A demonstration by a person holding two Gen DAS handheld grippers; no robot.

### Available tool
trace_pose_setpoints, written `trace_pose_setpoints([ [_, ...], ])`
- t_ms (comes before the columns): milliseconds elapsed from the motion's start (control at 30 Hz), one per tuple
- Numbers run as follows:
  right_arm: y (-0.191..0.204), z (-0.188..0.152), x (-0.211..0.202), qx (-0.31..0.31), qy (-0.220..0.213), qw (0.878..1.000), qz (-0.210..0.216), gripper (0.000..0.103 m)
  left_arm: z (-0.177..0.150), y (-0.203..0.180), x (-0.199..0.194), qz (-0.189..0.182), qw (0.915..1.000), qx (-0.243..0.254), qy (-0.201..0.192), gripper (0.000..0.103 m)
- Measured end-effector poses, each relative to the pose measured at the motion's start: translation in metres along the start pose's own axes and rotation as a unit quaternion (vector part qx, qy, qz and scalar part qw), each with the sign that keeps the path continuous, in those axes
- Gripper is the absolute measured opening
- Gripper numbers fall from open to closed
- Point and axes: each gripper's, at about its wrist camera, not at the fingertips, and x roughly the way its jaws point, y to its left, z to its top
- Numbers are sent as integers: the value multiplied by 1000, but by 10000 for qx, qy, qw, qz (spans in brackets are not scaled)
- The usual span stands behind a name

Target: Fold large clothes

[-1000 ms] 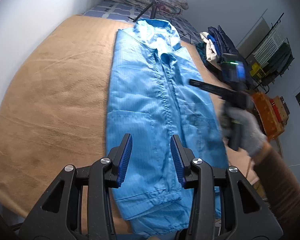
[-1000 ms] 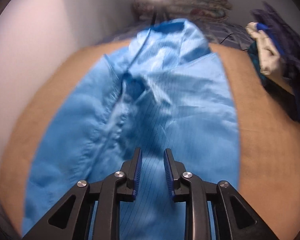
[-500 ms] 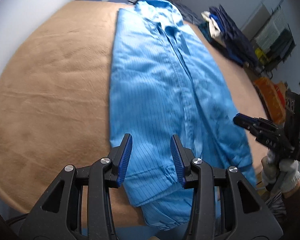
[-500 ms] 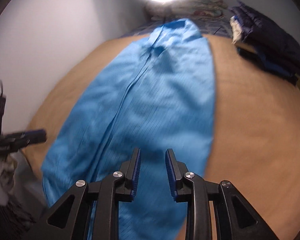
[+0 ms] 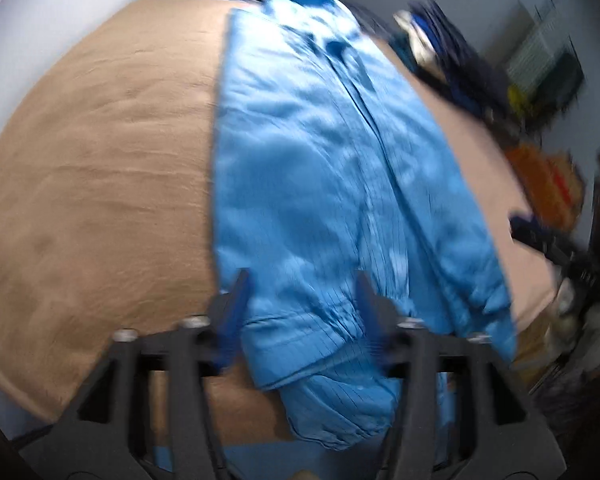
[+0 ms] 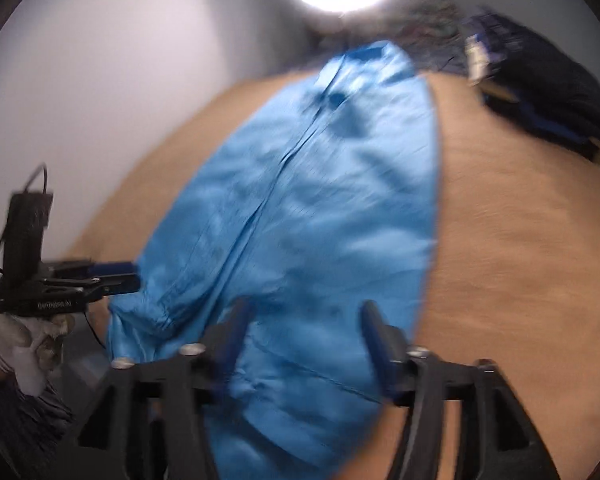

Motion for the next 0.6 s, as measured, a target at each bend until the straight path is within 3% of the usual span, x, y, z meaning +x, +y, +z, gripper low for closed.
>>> trace_pose_setpoints([
  [167,-58,-1,-15,805,105,9964,247,66,5,47,-3,-329,9937,-1073,64,68],
  [300,-87,-10,-3,1359,335,9860,903,64,1,72,16,-846,9802,-1735,447,68],
  [467,-90,-31,25,1608,620,9736,1498,54,2,75,25,-1134,9765,-1756,533,67],
  [600,-90,-36,38,1709,646,9657,1848,50,3,73,36,-1365,9733,-1718,670,54],
])
